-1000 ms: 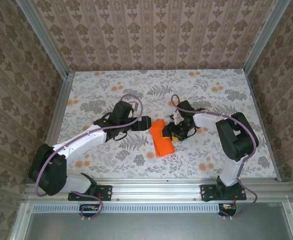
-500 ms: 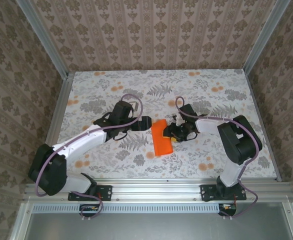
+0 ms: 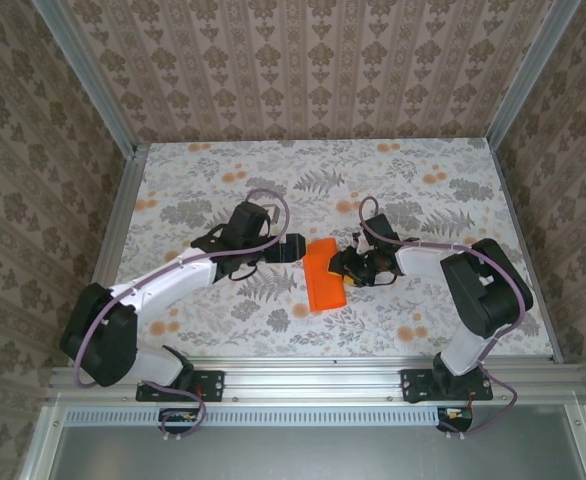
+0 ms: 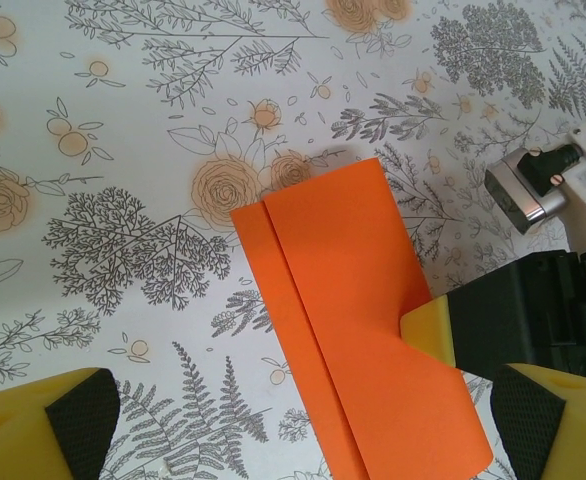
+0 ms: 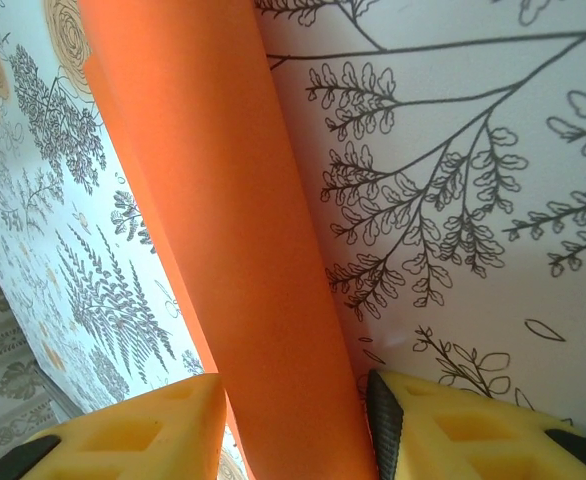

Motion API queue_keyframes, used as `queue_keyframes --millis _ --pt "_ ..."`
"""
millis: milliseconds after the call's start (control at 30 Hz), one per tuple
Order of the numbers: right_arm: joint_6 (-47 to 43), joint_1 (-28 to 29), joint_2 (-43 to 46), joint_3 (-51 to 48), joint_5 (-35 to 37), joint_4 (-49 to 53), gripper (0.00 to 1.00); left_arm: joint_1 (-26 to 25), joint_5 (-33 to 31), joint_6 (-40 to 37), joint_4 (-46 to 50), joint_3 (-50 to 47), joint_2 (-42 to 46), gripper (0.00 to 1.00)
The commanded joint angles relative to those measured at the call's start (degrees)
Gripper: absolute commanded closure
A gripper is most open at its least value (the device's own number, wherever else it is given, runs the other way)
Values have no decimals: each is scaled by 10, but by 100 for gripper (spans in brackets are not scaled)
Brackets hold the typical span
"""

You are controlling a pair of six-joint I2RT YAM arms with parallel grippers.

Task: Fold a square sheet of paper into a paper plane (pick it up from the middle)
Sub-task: Fold the square sheet of paper in half at the center of the table.

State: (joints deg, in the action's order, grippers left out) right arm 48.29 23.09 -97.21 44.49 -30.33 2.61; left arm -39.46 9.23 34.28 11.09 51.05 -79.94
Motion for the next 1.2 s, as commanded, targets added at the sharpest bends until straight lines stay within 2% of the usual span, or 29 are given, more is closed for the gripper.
queue_keyframes --millis 0,533,667,867,1000,1167 --pt "18 6 5 -15 30 -2 55 -4 3 -11 4 19 4 1" --pt "91 30 17 -55 103 -68 54 -3 -4 18 0 -24 50 1" --pt "74 32 1 -44 77 -71 52 -3 0 16 1 -17 36 1" --pt "-17 34 -6 6 44 16 49 -4 16 23 -2 -4 7 4" --pt "-66 34 -22 35 44 64 49 -5 21 35 -4 -3 -1 15" --pt "-91 36 -34 55 42 89 51 -7 20 61 -6 -7 -7 35"
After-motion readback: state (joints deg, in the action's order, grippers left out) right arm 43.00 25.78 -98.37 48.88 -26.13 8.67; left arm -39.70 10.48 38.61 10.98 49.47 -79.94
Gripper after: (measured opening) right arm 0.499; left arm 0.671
